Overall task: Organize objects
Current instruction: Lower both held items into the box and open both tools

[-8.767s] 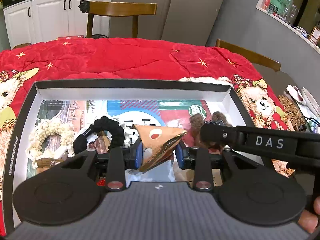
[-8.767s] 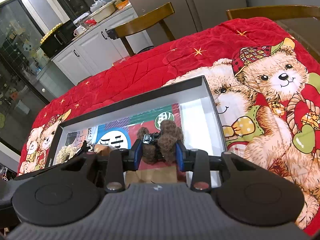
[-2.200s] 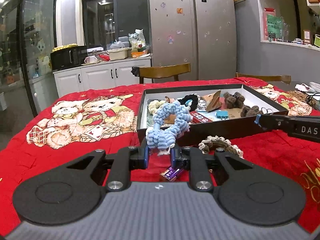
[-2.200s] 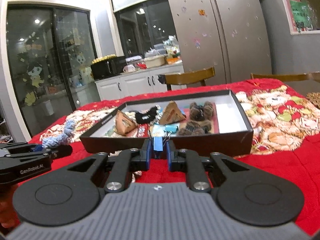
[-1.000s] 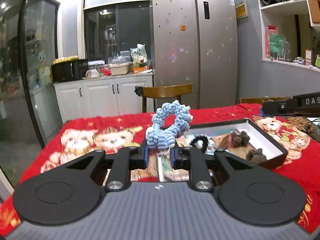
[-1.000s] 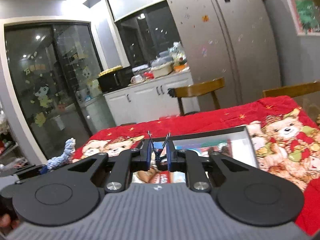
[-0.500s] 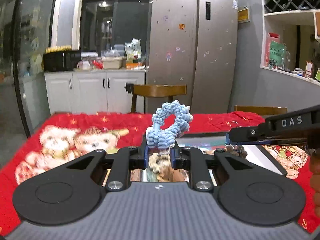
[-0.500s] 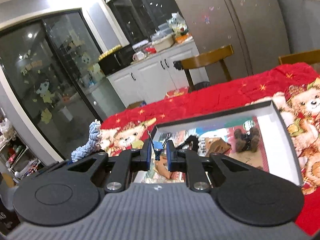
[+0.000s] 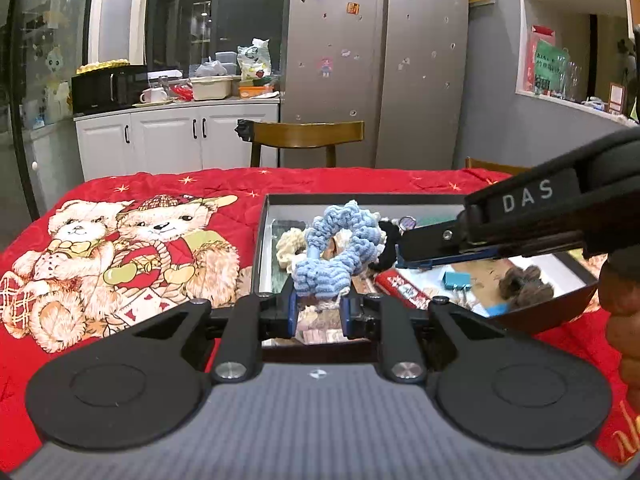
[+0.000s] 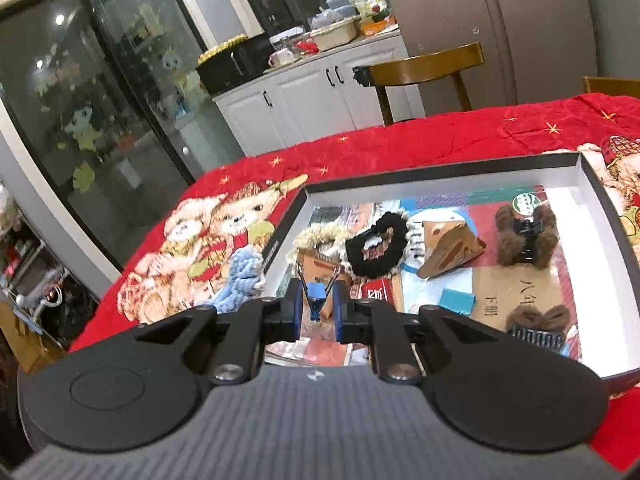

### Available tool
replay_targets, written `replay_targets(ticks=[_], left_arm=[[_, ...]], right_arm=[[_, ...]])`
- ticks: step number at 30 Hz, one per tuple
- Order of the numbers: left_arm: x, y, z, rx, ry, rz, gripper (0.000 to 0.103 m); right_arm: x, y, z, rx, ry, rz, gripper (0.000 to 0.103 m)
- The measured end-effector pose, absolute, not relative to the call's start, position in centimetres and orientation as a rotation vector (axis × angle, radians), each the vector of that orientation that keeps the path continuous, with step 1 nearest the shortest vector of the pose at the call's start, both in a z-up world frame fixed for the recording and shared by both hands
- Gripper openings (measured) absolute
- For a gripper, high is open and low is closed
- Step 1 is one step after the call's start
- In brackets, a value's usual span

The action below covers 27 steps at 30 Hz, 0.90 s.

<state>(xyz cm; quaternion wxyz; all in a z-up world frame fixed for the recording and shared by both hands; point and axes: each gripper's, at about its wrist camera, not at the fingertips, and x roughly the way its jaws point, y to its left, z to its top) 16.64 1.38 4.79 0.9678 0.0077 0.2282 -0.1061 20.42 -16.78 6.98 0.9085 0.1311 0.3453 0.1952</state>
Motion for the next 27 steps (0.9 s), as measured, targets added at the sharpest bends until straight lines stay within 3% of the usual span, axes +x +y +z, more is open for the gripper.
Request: replay_targets(ticks=[27], left_arm=[[18.1,0.8,2.8,0.026,0.387,-0.151,0.024]], right_arm=[[20.8,-16.5,5.2,0.262,0.758,0.386,0.018]])
